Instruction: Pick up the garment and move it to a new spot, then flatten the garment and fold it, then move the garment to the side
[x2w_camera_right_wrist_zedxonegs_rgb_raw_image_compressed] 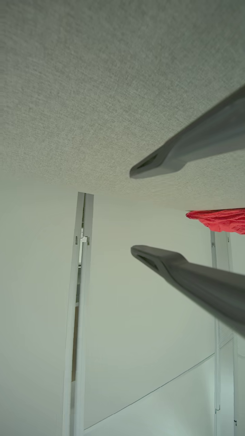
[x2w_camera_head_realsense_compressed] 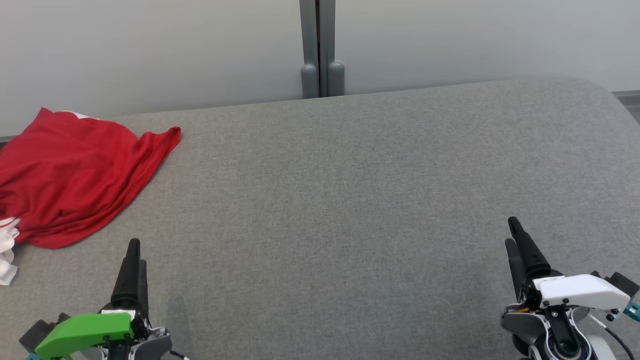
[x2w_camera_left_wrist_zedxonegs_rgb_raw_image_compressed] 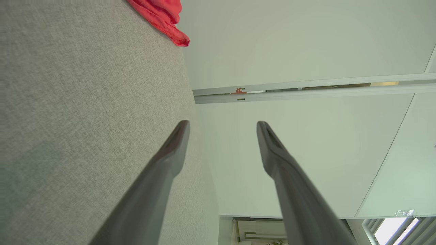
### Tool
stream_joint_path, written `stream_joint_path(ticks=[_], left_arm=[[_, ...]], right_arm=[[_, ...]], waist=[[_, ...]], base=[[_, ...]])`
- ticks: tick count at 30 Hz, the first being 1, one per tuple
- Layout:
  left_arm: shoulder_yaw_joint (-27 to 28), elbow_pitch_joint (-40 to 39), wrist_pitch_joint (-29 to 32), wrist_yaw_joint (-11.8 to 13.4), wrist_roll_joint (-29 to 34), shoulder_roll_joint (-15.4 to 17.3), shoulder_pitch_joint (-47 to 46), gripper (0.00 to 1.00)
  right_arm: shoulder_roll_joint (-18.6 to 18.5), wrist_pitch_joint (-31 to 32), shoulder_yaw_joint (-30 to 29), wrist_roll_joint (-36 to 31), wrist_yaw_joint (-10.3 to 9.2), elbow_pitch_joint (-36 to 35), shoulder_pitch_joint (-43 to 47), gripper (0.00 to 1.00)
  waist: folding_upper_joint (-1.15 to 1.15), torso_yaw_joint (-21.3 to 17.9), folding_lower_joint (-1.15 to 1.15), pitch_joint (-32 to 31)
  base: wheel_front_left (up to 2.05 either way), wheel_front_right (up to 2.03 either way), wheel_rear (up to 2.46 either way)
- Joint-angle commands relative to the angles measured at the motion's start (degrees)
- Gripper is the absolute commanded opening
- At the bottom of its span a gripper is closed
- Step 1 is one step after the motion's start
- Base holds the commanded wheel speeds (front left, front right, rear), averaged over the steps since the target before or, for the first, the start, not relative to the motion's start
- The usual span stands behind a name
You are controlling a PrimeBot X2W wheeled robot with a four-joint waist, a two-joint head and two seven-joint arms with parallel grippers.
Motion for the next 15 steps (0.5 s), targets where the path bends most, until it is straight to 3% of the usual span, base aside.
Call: stream_joint_path(ticks=[1,15], left_arm=[[-0.2,-1.4,-0.6,-0.1,1.8,0.3,-0.3,1.0],[-0.7,-3.3,-4.0,-0.1,16.4,0.4,1.2,1.0]], right_arm=[[-0.3,-0.7,0.4,-2.5,0.01,-1.3,-0.7,1.0],[-0.4,-4.1,1.7,-23.0,0.02,-4.8,-0.2,1.0]], waist=[[0.0,0.0,0.0,0.0],[0.0,0.2,0.0,0.0]], base=[[0.0,0.0,0.0],[0.0,0.0,0.0]])
